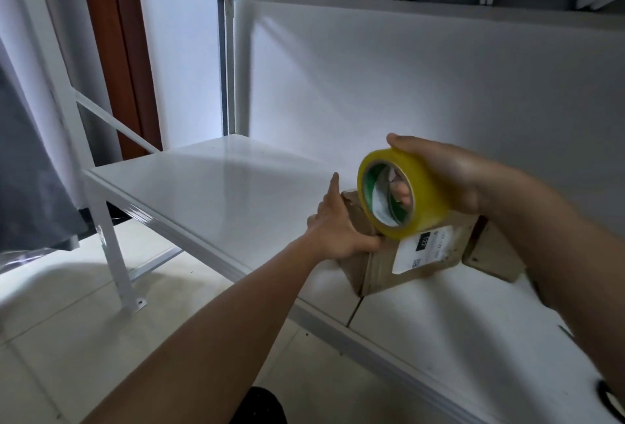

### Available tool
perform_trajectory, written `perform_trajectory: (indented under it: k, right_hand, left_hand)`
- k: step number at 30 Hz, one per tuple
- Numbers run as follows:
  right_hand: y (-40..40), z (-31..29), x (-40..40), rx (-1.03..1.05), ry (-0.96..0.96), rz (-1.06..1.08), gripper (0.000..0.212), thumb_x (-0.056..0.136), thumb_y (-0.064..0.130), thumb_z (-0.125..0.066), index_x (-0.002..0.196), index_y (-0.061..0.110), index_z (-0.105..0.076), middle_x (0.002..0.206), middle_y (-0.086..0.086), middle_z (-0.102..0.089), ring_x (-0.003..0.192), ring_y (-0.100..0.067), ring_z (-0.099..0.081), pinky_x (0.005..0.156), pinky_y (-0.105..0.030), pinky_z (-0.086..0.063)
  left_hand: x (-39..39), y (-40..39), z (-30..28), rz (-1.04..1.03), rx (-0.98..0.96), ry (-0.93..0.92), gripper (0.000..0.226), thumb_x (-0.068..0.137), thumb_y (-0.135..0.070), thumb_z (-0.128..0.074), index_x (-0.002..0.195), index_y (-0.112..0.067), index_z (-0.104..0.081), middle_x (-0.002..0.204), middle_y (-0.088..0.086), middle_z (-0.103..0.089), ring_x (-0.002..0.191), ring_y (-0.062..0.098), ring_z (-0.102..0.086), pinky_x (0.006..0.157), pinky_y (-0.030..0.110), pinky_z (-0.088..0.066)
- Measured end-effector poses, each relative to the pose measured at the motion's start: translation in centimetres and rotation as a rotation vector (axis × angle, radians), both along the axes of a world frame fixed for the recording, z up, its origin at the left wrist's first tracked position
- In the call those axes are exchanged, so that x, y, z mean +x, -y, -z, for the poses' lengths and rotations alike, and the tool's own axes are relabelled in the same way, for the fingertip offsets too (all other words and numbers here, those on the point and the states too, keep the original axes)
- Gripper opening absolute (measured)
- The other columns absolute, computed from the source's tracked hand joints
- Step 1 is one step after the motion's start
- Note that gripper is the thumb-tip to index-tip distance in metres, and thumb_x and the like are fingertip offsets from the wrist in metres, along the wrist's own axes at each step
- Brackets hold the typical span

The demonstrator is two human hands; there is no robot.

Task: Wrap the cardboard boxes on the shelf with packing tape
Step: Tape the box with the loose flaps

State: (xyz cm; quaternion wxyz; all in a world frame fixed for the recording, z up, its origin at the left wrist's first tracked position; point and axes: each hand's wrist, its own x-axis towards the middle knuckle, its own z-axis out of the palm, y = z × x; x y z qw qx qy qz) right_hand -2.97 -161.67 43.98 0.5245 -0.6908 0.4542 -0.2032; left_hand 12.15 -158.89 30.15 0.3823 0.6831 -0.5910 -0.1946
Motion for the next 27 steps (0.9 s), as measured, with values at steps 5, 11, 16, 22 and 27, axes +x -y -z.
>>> perform_trajectory:
  k: [5, 11, 16, 22, 27]
  right_hand:
    - [-0.3, 0.2, -2.8, -0.001, -0.133, -0.013, 0.05, 0.084, 0.059, -0.053, 0.095, 0.012, -0.067, 0.071, -0.011, -0.071, 0.057, -0.024, -0.068, 0.053, -0.03, -0.056]
    - [-1.2, 0.0, -3.4, -0.042, -0.216, -0.004, 0.049, 0.082, 0.061, -0.053, 0.107, 0.02, -0.063, 0.095, -0.012, -0.071, 0.083, -0.031, -0.069, 0.065, -0.035, -0.056]
    - [-2.0, 1.0, -4.1, -0.102, -0.397, -0.048, 0.041, 0.083, 0.06, -0.054, 0.108, 0.029, -0.061, 0.105, -0.009, -0.066, 0.092, -0.032, -0.065, 0.079, -0.043, -0.056]
    - [-2.7, 5.6, -5.6, 0.002, -0.456, -0.012, 0.045, 0.085, 0.064, -0.045, 0.1, 0.025, -0.061, 0.102, -0.008, -0.066, 0.093, -0.027, -0.065, 0.077, -0.035, -0.055]
    - [-2.5, 7.4, -4.4, 0.016, -0.401, -0.014, 0.044, 0.085, 0.064, -0.048, 0.105, 0.026, -0.058, 0.108, -0.006, -0.062, 0.099, -0.026, -0.06, 0.095, -0.042, -0.049]
  left_hand:
    - [-0.7, 0.4, -0.7, 0.042, -0.009, 0.079, 0.138, 0.054, -0.054, -0.082, 0.147, -0.032, 0.018, 0.152, 0.007, -0.02, 0.138, 0.03, -0.024, 0.11, 0.049, -0.025]
    - [-1.1, 0.2, -1.3, 0.063, 0.008, 0.167, 0.137, 0.057, -0.055, -0.083, 0.147, -0.031, 0.018, 0.152, 0.008, -0.02, 0.139, 0.031, -0.023, 0.11, 0.05, -0.023]
    - [-0.4, 0.3, -1.4, 0.019, 0.077, 0.068, 0.139, 0.056, -0.05, -0.084, 0.147, -0.032, 0.019, 0.154, 0.006, -0.017, 0.14, 0.031, -0.02, 0.109, 0.046, -0.021]
    - [-0.7, 0.6, -1.4, 0.041, 0.111, 0.084, 0.14, 0.05, -0.061, -0.082, 0.146, -0.037, 0.018, 0.154, 0.004, -0.014, 0.141, 0.032, -0.017, 0.111, 0.047, -0.02]
    - [0.4, 0.4, -3.6, 0.177, 0.29, 0.193, 0.146, 0.06, -0.045, -0.086, 0.143, -0.027, 0.033, 0.159, 0.007, 0.001, 0.145, 0.031, -0.005, 0.115, 0.047, -0.021]
